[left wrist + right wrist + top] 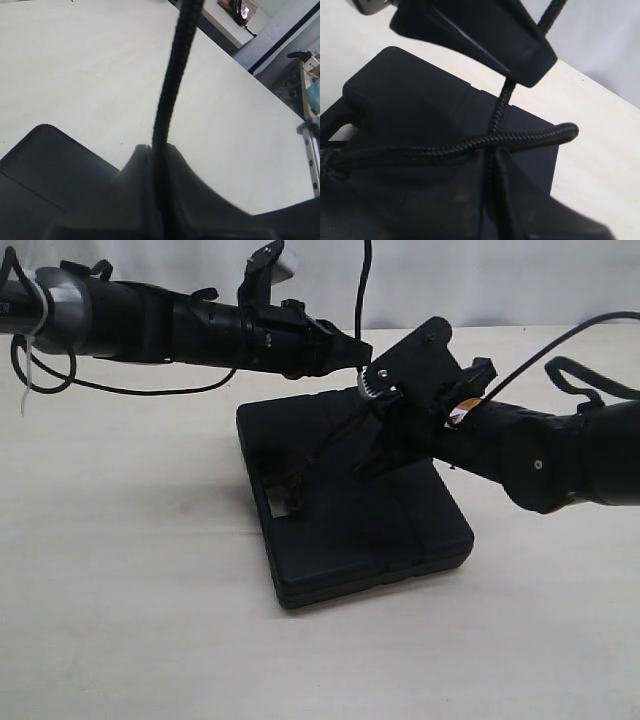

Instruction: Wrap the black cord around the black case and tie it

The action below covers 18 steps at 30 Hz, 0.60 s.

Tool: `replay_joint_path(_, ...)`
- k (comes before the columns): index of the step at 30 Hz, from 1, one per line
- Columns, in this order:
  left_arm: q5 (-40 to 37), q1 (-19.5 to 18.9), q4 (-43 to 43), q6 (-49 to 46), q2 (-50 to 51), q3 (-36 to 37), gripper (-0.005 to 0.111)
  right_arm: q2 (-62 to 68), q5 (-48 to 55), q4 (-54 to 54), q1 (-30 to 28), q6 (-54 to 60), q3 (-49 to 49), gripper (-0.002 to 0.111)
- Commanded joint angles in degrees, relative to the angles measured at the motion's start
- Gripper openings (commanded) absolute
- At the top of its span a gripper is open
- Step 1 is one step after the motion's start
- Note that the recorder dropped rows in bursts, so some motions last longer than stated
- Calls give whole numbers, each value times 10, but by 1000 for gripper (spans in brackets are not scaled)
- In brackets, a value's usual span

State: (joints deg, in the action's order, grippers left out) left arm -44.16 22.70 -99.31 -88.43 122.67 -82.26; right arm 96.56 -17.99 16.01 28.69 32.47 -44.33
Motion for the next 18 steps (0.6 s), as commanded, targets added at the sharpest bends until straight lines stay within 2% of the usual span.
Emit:
replay_joint_path(1,-3,0,-6,-15,-2,-5,0,-1,5,-7,1,26,0,18)
replay_joint_path(5,-3,0,-6,-18,-2,-5,0,-1,16,-7,1,46,0,39)
replay_joint_path(7,-3,0,-6,-19,-2,-5,0,-1,20,-2,1,61,0,45)
replay_joint_path(13,-3,0,-6,-42,-2,-5,0,-49,79,17,0,110,0,46)
replay_joint_path(14,-15,0,-6,-44,-2,-5,0,-78,85,68,0,110,0,46)
replay_joint_path(16,-136,0,-6,-111,-3,-14,0,-101,72,185,-33,114,0,46)
replay_joint_path(18,-160,0,-6,-137,-4,-30,0,-69,69,221,-84,113,0,46)
